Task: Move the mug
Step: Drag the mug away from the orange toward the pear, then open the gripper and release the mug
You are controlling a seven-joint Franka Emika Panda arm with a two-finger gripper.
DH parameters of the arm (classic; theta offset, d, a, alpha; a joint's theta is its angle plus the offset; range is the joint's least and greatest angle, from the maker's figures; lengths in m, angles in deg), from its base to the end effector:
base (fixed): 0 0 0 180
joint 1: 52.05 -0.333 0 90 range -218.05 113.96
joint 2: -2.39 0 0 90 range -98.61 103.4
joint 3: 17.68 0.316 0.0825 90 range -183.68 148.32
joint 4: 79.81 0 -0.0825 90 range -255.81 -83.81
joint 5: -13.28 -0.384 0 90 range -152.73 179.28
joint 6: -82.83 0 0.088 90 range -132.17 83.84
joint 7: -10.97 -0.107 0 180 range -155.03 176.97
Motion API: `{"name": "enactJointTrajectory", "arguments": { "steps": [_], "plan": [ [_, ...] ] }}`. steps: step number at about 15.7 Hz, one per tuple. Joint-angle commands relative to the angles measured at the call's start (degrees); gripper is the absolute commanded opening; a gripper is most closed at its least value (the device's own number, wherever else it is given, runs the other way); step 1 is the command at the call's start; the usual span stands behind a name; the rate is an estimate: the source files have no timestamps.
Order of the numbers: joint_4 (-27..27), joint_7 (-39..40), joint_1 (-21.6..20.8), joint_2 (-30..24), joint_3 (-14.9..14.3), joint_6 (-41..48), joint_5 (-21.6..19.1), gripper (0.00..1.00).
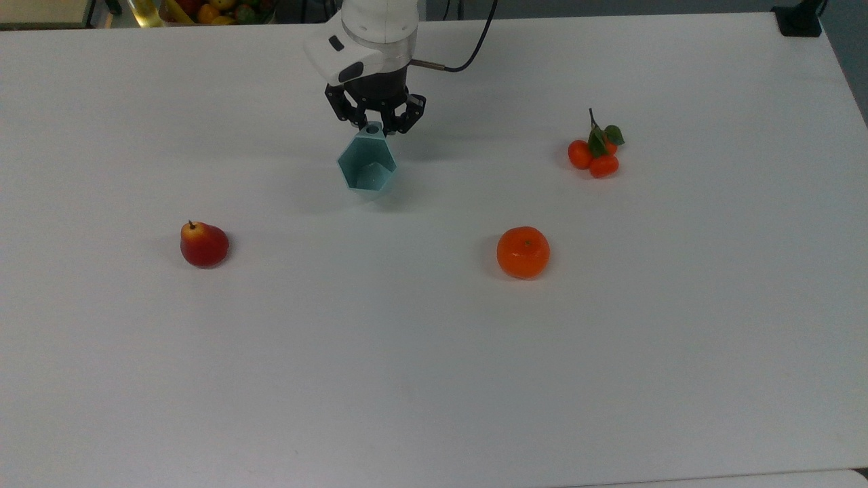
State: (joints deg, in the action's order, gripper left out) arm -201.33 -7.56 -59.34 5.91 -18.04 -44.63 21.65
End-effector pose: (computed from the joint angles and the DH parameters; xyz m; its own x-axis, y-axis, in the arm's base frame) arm 0.5526 0.0626 0.3875 0.9911 -0.1117 0.0730 -0.1188 -0.9877 0.1016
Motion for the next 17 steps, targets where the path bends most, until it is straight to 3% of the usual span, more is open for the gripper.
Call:
{"name": "enactJointTrajectory", "arguments": {
  "steps": [1,2,5,6,9,17],
  "plan": [
    [-1.53,-1.60,0.26,-1.23,0.09,1.78,1.38,0.21],
    [-1.53,-1.60,0.35,-1.23,0.09,1.96,1.38,0.32],
    [-1.35,-1.51,0.26,-1.05,0.09,3.01,1.38,0.79],
    [-1.09,-1.42,0.26,-0.97,0.09,3.80,1.38,0.87],
    [1.62,-0.72,0.00,-1.23,0.09,8.44,1.46,0.99],
    [22.71,2.71,-0.62,2.02,0.27,19.17,0.32,1.00]
  ]
}}
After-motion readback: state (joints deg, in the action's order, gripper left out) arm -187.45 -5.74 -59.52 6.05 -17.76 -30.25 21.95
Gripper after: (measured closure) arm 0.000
